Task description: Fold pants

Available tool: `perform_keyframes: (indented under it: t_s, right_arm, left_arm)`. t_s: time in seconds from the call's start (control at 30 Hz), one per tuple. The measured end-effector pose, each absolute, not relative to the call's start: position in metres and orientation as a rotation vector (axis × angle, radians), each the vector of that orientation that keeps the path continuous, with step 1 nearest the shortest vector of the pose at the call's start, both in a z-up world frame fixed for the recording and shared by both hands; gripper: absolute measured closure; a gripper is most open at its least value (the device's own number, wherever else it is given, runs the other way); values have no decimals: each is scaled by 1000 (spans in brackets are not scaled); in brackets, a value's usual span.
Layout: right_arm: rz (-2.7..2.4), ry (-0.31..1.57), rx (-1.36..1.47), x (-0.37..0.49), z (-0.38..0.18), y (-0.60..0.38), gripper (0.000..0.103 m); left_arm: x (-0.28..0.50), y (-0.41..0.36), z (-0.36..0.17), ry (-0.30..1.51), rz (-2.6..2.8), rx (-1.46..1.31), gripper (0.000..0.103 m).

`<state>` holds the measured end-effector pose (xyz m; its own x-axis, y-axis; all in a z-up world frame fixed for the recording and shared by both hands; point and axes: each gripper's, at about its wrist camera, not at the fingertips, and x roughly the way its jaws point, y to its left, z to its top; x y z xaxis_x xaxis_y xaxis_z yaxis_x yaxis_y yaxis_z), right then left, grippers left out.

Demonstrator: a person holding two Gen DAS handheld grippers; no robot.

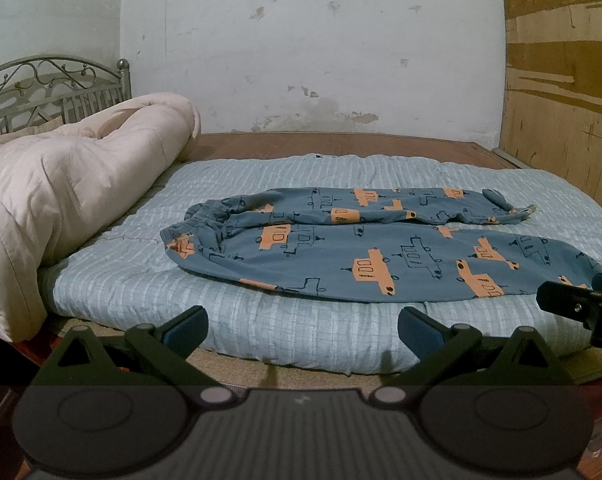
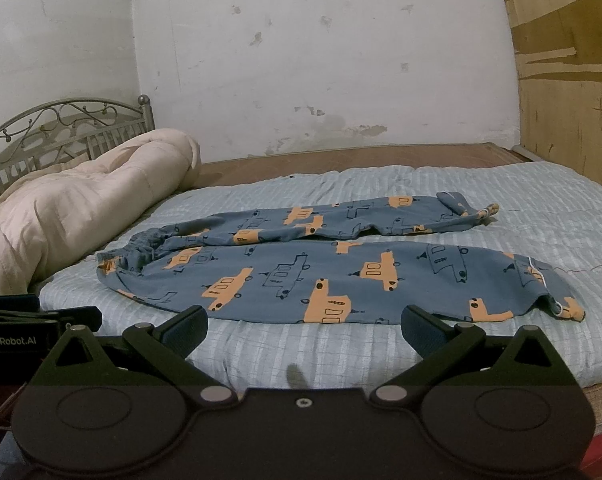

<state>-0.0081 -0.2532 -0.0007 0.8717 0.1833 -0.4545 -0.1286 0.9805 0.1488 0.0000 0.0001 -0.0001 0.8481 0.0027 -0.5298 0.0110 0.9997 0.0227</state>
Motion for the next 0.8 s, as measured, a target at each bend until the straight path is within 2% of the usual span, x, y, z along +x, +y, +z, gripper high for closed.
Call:
perform_keyframes:
  t_s: [0.8]
  right_arm:
    - [167,493,115,-4,-3,-250,1]
  left_arm:
    - [0,0,1,578,-4,29,1]
